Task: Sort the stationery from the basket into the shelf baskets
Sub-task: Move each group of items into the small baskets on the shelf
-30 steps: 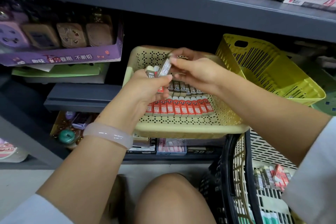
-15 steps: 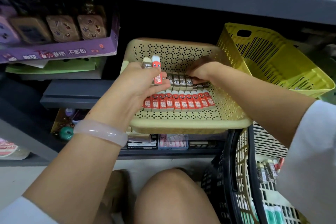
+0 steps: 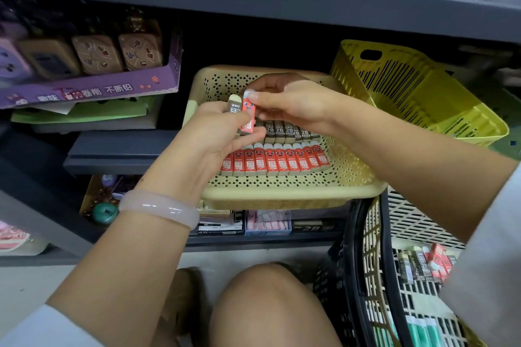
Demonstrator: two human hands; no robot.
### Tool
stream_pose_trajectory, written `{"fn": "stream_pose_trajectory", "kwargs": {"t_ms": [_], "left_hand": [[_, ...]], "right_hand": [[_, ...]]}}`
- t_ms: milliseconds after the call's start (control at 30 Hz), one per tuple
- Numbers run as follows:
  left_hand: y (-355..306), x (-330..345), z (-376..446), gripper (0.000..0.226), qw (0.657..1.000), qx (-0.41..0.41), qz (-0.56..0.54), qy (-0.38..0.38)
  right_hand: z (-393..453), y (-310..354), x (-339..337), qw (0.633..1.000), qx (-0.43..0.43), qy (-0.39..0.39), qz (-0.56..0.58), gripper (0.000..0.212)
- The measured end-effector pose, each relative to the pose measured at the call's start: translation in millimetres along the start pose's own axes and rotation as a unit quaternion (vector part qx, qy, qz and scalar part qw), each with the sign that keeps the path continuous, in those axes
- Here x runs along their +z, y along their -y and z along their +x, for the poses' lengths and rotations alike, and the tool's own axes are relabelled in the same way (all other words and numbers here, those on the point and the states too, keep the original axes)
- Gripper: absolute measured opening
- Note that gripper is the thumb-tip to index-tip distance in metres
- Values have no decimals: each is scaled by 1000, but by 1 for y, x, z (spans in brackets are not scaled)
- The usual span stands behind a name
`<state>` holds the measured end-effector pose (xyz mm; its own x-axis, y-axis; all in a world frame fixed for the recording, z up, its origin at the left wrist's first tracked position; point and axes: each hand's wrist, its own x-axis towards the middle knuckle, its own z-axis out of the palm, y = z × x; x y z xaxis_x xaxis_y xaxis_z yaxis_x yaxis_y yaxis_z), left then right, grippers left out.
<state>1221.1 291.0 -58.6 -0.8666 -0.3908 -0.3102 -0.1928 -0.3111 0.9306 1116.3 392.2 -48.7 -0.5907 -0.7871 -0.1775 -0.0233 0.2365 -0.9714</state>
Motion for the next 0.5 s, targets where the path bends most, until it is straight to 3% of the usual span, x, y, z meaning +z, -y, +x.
{"fn": "stream_pose_trajectory", "kwargs": {"t_ms": [133, 200, 367, 500], "left_hand": [[-5, -6, -2, 11, 999, 19, 16, -28], [-9, -12, -3, 10, 997, 49, 40, -37], [-19, -31, -6, 18, 976, 168, 108, -83], [-22, -47, -7, 18, 973, 181, 102, -102]], "right_hand": [[-2, 1, -6, 993, -10, -111, -29, 10], [0, 0, -4, 991, 6, -130, -45, 13], [12, -6, 33, 987, 99, -74, -108, 3], [21, -7, 60, 982, 125, -62, -125, 2]]}}
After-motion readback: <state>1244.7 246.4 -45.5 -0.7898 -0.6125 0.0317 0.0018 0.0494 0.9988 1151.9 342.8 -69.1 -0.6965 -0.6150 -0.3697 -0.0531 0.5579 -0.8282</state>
